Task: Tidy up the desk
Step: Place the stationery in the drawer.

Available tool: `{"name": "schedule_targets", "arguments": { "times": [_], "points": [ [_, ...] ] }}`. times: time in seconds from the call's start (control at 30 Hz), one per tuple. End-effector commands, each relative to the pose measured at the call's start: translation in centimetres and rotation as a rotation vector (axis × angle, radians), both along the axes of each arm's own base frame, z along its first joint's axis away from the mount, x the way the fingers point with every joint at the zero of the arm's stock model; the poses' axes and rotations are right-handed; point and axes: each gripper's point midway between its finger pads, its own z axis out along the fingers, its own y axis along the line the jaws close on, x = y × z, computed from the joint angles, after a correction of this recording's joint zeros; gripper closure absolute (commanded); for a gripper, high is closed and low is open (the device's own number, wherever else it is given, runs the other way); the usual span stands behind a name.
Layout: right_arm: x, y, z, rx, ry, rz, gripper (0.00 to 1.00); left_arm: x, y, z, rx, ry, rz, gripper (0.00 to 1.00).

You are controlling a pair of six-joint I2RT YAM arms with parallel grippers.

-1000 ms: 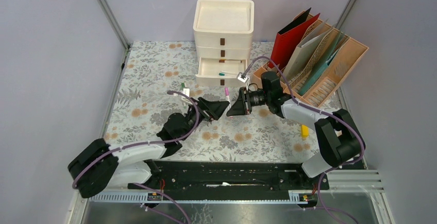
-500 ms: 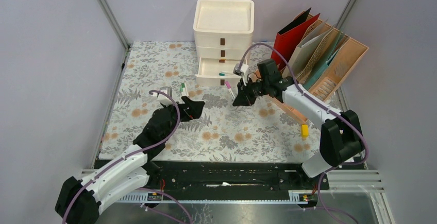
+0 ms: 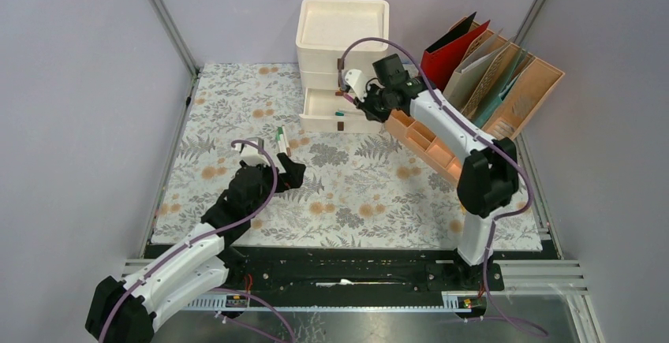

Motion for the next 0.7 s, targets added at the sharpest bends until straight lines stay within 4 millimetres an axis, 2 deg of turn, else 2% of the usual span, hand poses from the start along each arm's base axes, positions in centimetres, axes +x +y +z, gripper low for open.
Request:
{"name": "schedule_targets", "arguments": {
  "times": [0.0, 0.17, 0.43, 0.67],
  "points": [
    [3.9, -0.6, 2.4, -0.143, -0.153, -0.026, 1.0, 0.2, 1.1, -0.2, 0.03, -0.023, 0.039, 0.01],
    [6.6, 0.2, 2.7, -0.178, -0.205, -0.043, 1.0, 0.2, 1.6, -0.5, 0.036, -0.021, 0.054, 0.01],
    [9.0, 1.2, 0.4, -0.239, -0.222, -0.062, 0.99, 0.2, 1.9, -0.9, 0.043, -0.013, 0.064, 0.01],
    [10.3, 1.1, -1.4, -0.285, -0.235, -0.087, 0.97, 0.3, 2.1, -1.0, 0.049, -0.01, 0.069, 0.01]
  ]
}}
